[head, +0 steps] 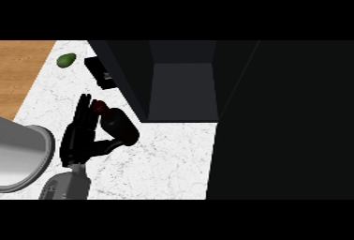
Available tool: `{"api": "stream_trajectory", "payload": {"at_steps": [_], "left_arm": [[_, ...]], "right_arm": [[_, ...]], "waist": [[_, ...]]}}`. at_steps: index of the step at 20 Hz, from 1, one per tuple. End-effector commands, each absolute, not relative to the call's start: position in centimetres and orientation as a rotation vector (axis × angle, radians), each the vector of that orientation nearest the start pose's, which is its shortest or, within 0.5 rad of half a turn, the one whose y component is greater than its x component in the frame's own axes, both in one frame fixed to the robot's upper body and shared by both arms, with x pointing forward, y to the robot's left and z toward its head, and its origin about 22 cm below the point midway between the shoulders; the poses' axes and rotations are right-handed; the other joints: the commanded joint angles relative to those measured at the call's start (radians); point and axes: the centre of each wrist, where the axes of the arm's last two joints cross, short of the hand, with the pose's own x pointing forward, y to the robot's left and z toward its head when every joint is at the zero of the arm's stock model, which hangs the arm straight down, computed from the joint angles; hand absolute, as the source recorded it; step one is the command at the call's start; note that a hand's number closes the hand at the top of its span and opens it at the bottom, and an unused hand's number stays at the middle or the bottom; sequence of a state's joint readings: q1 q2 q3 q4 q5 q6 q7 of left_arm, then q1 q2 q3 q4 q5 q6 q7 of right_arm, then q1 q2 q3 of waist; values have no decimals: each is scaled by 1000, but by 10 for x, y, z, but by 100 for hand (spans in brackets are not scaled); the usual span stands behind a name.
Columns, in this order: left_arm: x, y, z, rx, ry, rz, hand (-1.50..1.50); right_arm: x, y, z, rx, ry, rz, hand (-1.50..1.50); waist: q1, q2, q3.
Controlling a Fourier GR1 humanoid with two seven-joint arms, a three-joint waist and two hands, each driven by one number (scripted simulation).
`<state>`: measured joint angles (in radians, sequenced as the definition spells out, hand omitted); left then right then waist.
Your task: Pick up the wine, place it into the cabinet and close the cabinet
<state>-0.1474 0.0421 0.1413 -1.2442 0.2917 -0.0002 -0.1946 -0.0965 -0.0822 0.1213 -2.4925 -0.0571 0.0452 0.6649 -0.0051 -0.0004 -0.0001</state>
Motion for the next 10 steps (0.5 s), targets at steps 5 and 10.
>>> {"api": "stream_trajectory", "payload": {"at_steps": [5, 10], "left_arm": [[256, 262, -68, -122, -1553, 298, -150], [269, 234, -69, -114, -1563, 319, -150]], "right_arm": [[126, -211, 213, 191, -1958, 230, -150], [104, -208, 217, 203, -1944, 248, -150]], "waist": [[4, -1, 0], [-1, -2, 0]]}}
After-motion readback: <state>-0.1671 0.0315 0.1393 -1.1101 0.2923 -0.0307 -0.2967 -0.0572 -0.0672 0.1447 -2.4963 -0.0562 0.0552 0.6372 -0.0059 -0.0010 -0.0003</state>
